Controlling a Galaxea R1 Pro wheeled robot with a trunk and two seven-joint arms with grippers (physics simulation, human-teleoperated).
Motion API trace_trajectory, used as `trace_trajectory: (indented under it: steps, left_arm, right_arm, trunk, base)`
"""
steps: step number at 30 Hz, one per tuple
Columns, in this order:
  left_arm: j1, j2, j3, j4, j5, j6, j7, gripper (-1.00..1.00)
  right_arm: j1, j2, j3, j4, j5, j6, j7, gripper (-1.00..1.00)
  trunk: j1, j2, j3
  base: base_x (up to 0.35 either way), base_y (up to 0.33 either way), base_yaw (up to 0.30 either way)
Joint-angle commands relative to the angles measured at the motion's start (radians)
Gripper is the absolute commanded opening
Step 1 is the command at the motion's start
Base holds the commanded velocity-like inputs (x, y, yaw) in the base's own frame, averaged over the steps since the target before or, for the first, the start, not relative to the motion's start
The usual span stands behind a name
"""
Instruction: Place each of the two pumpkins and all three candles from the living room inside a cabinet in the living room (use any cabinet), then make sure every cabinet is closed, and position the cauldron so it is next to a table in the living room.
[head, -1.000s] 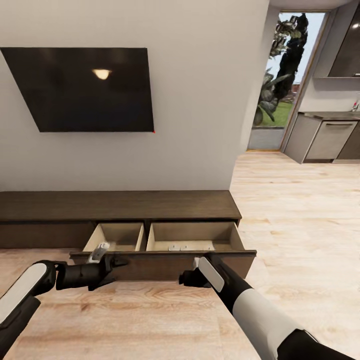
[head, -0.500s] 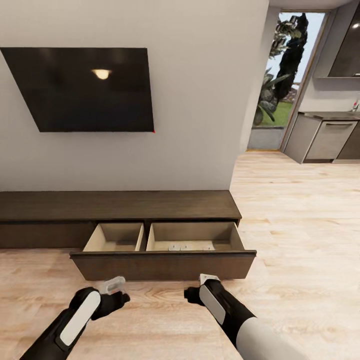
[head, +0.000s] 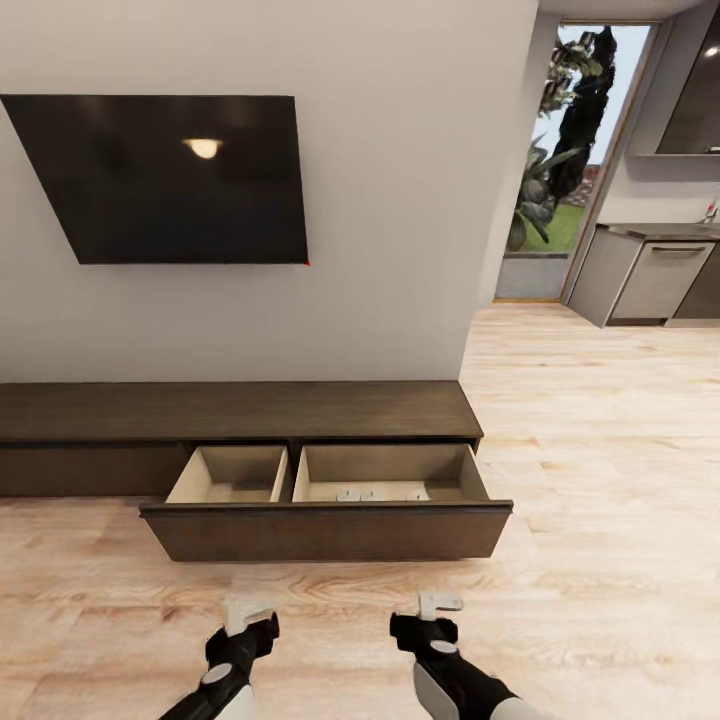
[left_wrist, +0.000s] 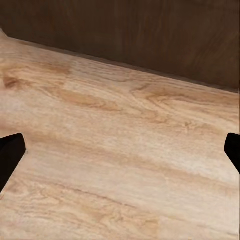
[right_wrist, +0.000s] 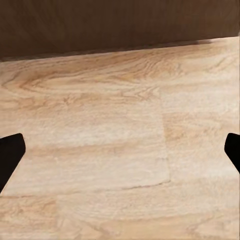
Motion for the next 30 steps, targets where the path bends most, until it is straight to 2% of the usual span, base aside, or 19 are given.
trace_trajectory:
  steps: [1, 4, 6, 17, 23, 30]
  left_arm:
    - [-0.002, -0.002, -0.015, 0.013, 0.009, -0.026, 0.007, 1.00]
    - [-0.001, -0.017, -0.038, 0.058, 0.007, -0.087, 0.007, 1.00]
    - [-0.001, -0.020, -0.043, 0.063, 0.006, -0.095, 0.007, 1.00]
    - [-0.001, -0.022, -0.050, 0.069, 0.004, -0.105, 0.007, 1.00]
    - [-0.002, -0.021, -0.091, 0.069, 0.004, -0.108, 0.008, 1.00]
    - [-0.001, -0.019, -0.100, 0.069, 0.004, -0.125, 0.009, 1.00]
  right_arm:
    - [0.003, 0.000, 0.008, 0.002, -0.010, -0.020, -0.001, 1.00]
    - [0.014, 0.000, 0.009, 0.007, -0.011, -0.113, 0.008, 1.00]
    - [0.016, 0.000, 0.010, 0.015, -0.010, -0.135, 0.010, 1.00]
    - [0.017, 0.003, 0.012, 0.040, -0.010, -0.203, 0.010, 1.00]
    - [0.036, 0.003, 0.012, 0.041, -0.009, -0.279, 0.010, 1.00]
    - [0.046, 0.004, 0.012, 0.041, -0.008, -0.308, 0.010, 1.00]
  trunk:
    - [0.000, 0.000, -0.001]
    - [0.000, 0.000, -0.001]
    - [0.000, 0.000, -0.001]
    - [0.038, -0.070, -0.032]
    - [0.061, -0.112, -0.051]
    - [0.088, -0.161, -0.073]
  base:
    - [0.000, 0.000, 0.000]
    - [0.000, 0.000, 0.000]
    - [0.000, 0.000, 0.000]
    - [0.000, 0.000, 0.000]
    - [0.000, 0.000, 0.000]
    - [0.000, 0.000, 0.000]
